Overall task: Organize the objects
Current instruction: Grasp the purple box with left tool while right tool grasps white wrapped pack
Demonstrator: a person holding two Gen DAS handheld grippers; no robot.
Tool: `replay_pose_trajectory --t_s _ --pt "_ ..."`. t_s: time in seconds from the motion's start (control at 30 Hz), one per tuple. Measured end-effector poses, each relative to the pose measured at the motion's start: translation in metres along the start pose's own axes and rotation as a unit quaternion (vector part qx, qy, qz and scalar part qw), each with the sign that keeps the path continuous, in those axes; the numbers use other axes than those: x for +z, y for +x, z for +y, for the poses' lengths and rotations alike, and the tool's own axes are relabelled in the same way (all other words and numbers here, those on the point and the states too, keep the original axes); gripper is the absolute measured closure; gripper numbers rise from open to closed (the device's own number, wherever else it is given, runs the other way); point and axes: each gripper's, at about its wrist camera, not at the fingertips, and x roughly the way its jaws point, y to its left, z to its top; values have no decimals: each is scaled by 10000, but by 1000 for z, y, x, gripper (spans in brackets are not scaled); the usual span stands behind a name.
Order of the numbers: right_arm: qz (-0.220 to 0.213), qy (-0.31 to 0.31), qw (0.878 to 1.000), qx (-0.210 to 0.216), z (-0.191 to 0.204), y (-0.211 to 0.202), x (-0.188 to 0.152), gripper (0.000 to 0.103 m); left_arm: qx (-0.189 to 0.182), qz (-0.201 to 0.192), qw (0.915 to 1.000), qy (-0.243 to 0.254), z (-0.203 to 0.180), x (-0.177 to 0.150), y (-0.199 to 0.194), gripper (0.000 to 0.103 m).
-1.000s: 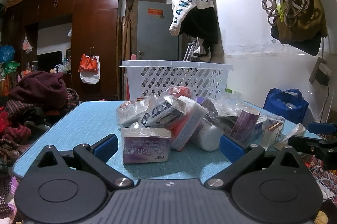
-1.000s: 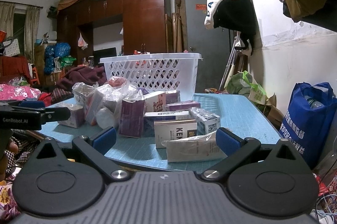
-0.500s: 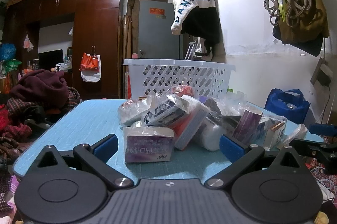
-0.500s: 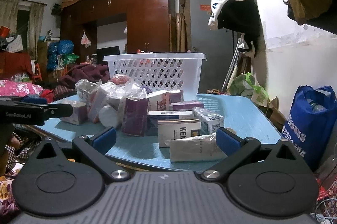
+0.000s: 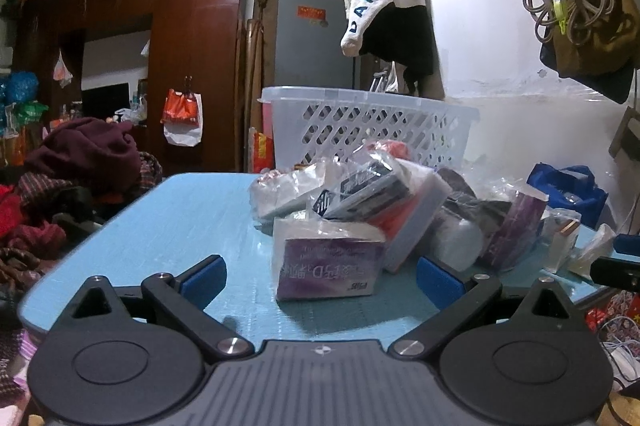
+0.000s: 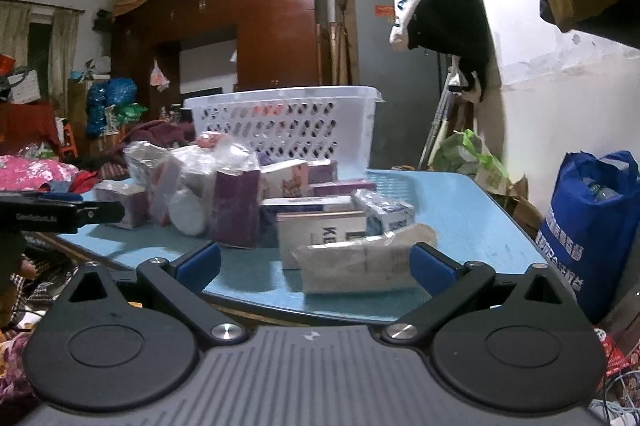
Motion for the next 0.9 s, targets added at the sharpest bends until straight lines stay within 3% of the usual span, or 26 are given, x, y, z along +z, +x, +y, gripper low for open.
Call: replay_pose_trajectory --t_s 0.3,0.43,0.5,0.53,0.6,0.9 --pt "50 -56 9989 -469 -12 13 -5 0 144 45 9998 152 -3 -4 20 3" --pt "144 -41 9992 -374 -19 23 -9 2 209 101 9996 186 -3 -5 25 5" --pt "128 -75 9993 -335 -20 25 -9 6 211 112 9995 198 -2 -4 25 8" --pt "125 -87 9994 -305 -20 25 -8 16 183 102 9996 185 -1 -4 24 15" --pt "129 -94 9997 -203 -21 23 -7 24 90 72 9998 148 1 -3 22 33" --pt "23 -128 9996 -246 -21 10 -2 25 162 -189 9996 156 11 1 10 35"
